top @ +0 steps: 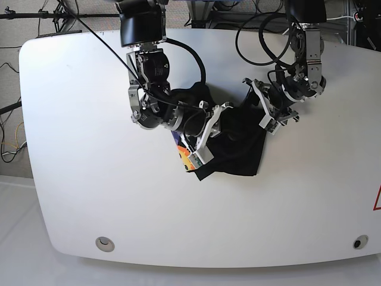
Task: Fold the T-shirt properly
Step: 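Fold the held end over onto the shirt beside the left gripper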
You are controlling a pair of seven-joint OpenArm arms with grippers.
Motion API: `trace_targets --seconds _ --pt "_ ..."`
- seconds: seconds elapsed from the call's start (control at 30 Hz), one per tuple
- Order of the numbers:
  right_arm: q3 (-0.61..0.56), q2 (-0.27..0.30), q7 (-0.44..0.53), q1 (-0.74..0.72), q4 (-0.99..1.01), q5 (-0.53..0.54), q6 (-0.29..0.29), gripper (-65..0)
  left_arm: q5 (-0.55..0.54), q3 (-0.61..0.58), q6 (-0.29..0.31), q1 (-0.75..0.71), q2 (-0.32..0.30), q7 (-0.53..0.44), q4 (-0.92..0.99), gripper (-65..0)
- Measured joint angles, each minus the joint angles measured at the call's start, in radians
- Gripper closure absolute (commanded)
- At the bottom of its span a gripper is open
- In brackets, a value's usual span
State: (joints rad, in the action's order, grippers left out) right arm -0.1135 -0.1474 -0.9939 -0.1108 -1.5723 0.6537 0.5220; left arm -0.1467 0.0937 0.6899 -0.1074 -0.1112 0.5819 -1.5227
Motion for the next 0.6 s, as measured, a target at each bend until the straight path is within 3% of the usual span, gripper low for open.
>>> trace_targets --seconds 0.17,0.6 --pt "-0.005 0.0 0.005 0.0 0.009 -0.005 0.029 -0.2 0.0 -0.001 0.0 0.0 0.0 0.0 0.0 -32.5" --pt "-0.005 0.0 -0.031 -0.001 0.002 -0.019 0.036 -1.7 0.003 -0.002 0.004 0.005 0.0 0.001 -0.001 -32.5"
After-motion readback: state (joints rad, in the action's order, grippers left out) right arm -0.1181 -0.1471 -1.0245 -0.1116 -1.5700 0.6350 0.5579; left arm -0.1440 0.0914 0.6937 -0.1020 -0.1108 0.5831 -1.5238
